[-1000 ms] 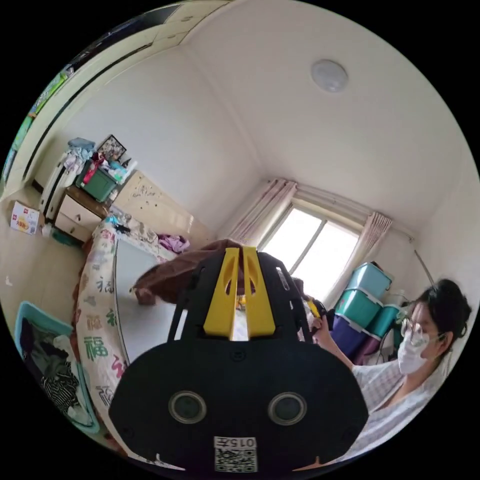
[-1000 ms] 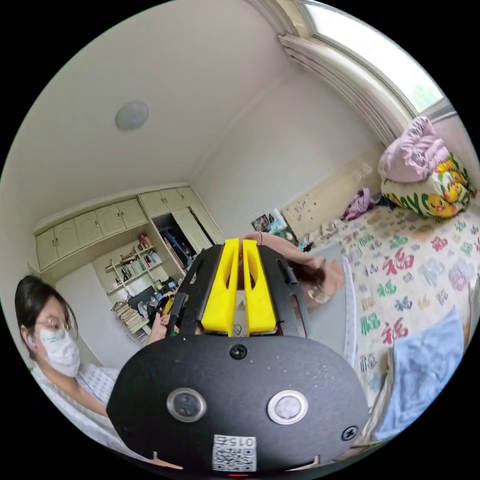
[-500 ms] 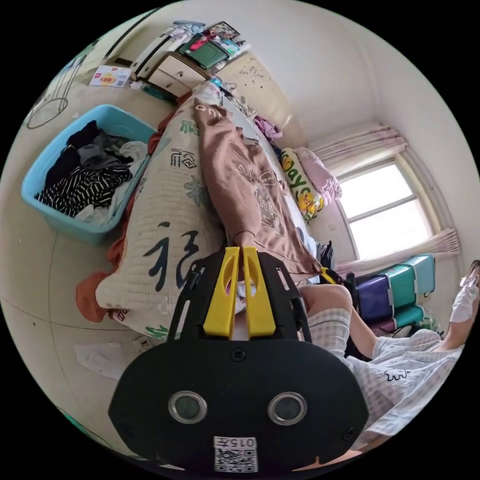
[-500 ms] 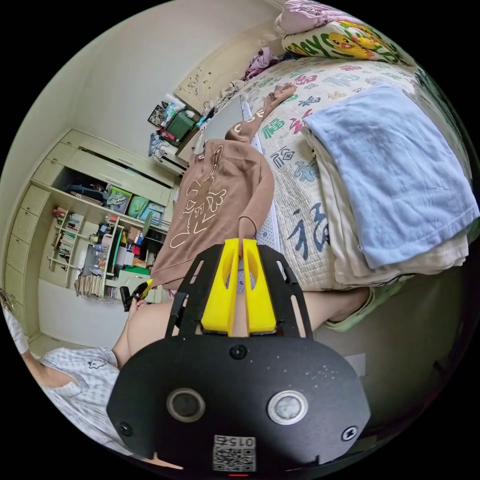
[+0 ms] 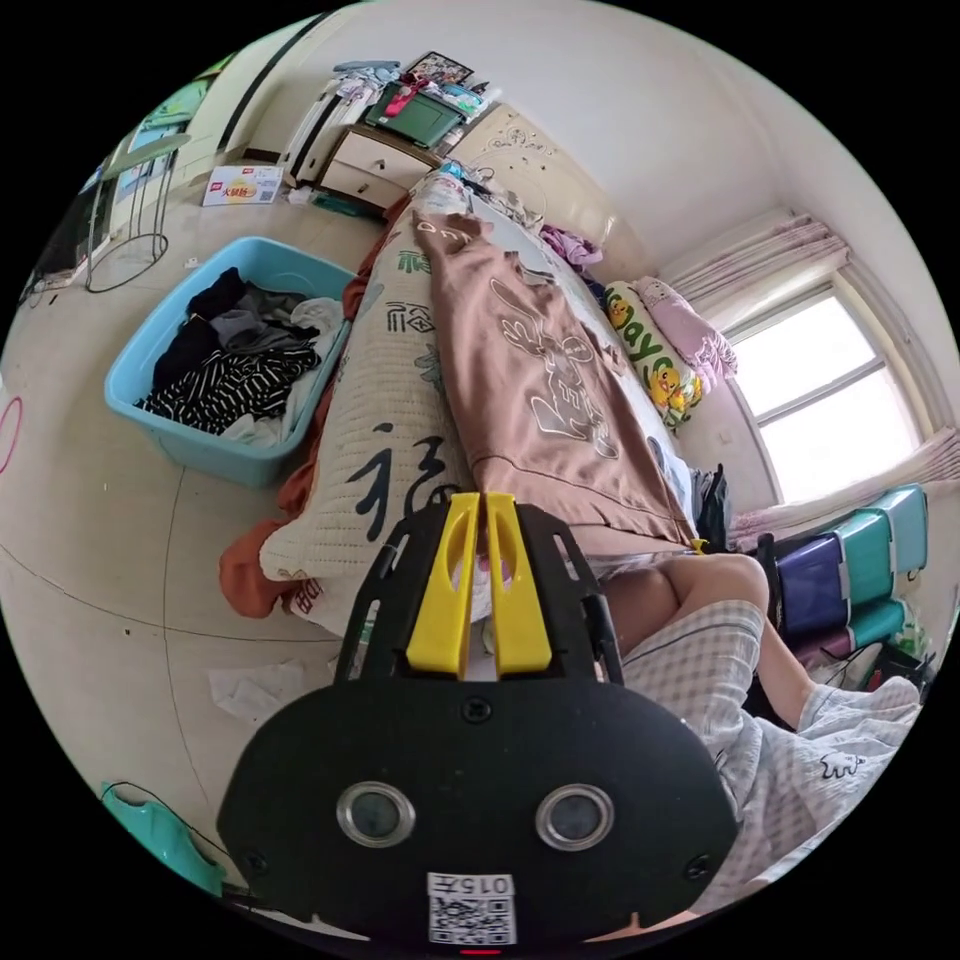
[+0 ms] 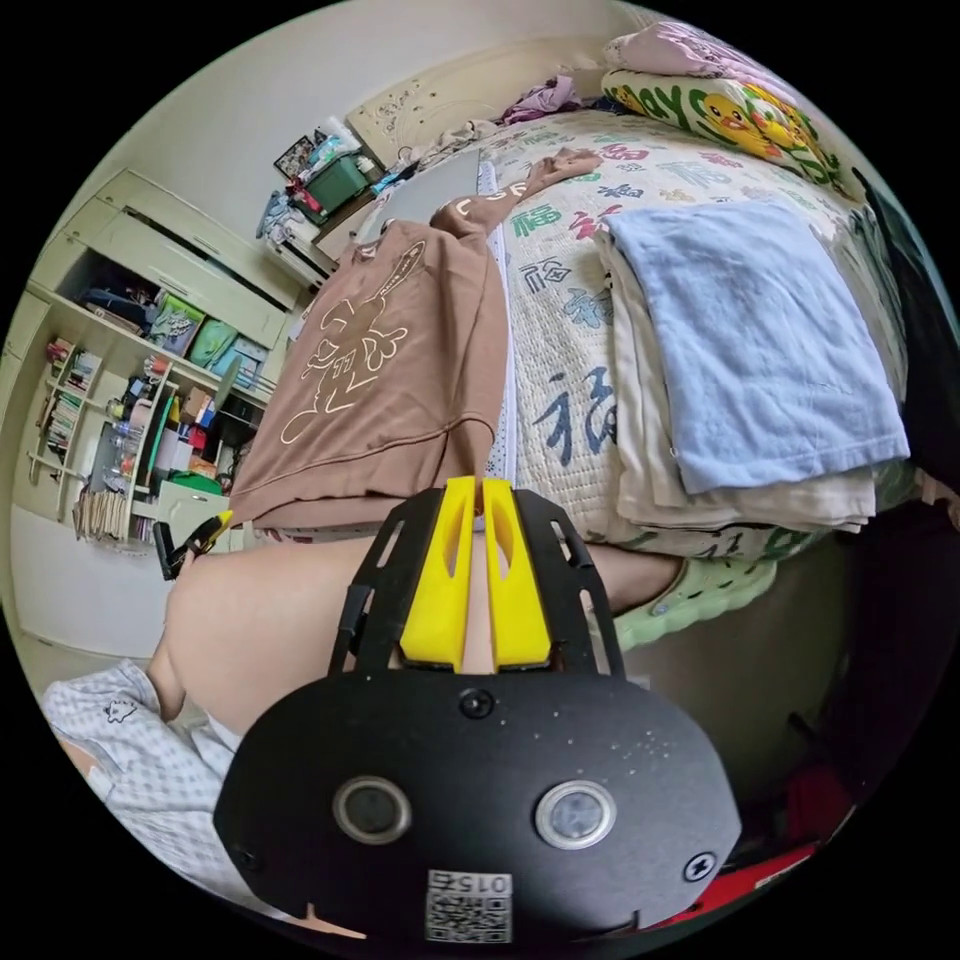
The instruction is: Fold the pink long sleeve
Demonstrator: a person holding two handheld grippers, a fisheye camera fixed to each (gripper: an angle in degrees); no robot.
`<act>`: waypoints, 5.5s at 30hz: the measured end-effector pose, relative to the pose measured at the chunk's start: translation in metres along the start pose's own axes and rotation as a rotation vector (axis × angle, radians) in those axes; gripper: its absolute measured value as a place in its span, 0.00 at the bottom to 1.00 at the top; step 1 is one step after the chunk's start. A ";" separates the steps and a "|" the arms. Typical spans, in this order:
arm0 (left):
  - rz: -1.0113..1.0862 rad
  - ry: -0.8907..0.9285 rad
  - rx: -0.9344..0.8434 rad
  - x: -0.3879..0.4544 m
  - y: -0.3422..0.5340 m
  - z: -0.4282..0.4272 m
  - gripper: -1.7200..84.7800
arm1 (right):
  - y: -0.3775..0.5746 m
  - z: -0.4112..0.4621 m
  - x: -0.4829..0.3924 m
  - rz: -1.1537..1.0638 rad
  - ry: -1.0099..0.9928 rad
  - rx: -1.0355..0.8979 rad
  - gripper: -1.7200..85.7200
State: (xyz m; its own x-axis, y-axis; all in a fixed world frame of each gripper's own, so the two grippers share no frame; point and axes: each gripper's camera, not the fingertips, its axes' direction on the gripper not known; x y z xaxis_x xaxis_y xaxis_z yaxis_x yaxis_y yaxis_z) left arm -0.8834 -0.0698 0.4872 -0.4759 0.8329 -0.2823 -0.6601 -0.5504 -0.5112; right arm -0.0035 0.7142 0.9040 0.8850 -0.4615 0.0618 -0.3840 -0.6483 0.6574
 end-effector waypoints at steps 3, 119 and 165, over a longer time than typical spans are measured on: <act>-0.025 -0.029 -0.009 0.003 0.008 0.012 0.01 | 0.001 -0.001 0.003 0.068 0.014 0.006 0.02; 0.165 -0.318 -0.555 0.420 -0.381 -0.122 0.08 | -0.396 0.067 -0.043 -0.143 0.179 -0.435 0.11; 0.102 -0.090 -0.085 0.785 -0.643 -0.215 0.09 | -0.853 -0.137 0.088 -0.070 -0.161 -0.138 0.03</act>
State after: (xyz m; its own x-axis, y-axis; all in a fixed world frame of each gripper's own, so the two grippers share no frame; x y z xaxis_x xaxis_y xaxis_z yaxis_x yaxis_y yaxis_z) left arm -0.7078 0.9506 0.4202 -0.5907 0.7622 -0.2648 -0.5556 -0.6222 -0.5515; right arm 0.4384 1.3096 0.4519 0.8504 -0.5164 -0.1010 -0.2738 -0.5982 0.7532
